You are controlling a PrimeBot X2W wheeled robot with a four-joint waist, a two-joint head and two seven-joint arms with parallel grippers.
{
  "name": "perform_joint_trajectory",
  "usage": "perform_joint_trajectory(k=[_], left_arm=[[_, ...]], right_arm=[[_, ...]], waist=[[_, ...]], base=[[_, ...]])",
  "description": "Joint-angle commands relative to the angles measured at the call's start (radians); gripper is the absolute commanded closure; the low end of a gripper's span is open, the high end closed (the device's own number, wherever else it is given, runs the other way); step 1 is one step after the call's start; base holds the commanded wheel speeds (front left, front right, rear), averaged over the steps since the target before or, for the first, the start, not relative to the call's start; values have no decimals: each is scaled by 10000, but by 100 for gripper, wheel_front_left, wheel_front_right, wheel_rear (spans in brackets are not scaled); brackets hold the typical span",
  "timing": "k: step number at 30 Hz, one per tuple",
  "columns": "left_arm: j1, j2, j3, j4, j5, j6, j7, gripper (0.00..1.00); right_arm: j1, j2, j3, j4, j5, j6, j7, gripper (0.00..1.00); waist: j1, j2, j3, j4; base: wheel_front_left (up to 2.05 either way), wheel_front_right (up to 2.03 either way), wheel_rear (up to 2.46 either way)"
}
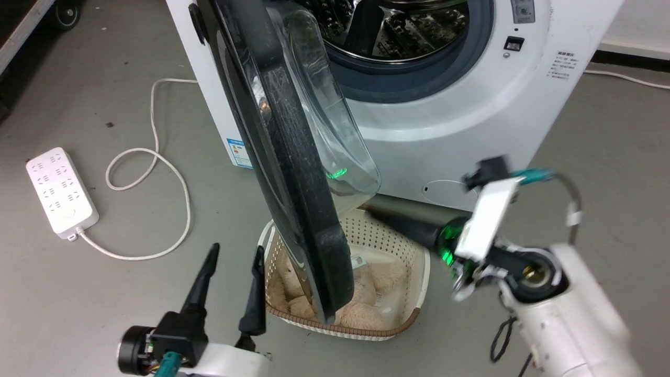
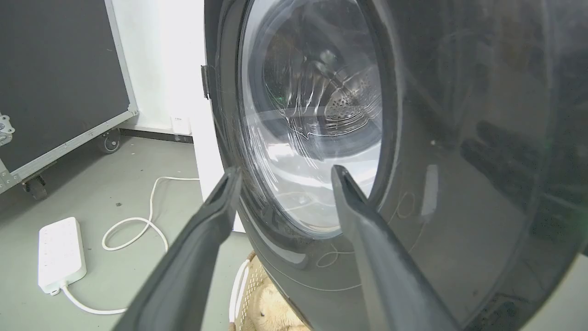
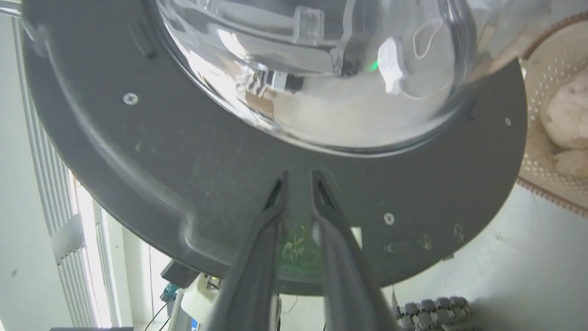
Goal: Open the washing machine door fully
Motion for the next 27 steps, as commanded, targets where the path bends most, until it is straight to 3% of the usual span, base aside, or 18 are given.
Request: perform_joint_trajectory(k=[1, 5, 11, 15, 17, 21, 27], left_arm=[[68, 7, 59, -50, -39, -44, -53, 0], [46, 7, 222, -134, -77, -116, -53, 0], [-11, 7, 490, -94, -98, -271, -53, 0], [69, 61, 748, -33, -122, -338, -53, 0], [137, 89, 847, -34, -130, -376, -53, 0], [281, 180, 961, -25, -128, -496, -53, 0], [521, 287, 1047, 111, -151, -665, -53, 0]], right_arm=[[133, -68, -147, -192, -124, 10, -217, 0], [459, -861, -516, -1505, -1740, 10, -1720, 0], [1501, -2497, -372, -3518, -6343, 10, -5410, 0], [2332, -2826, -619, -4166, -9196, 10, -7463, 0], [2819, -2692, -922, -4443, -10353, 10, -8065, 0], [3849, -1818, -1947, -5005, -12049, 10, -8723, 0], [5308, -431, -2823, -5324, -13509, 10, -8819, 0]], waist=[[0, 0, 11, -29], [0, 0, -96, -237], [0, 0, -424, -654], [0, 0, -699, -1029], [0, 0, -770, -1196], [0, 0, -868, -1453], [0, 0, -985, -1637]], base=[[0, 0, 0], [0, 0, 0], [0, 0, 0], [0, 0, 0], [0, 0, 0], [0, 0, 0], [0, 0, 0]])
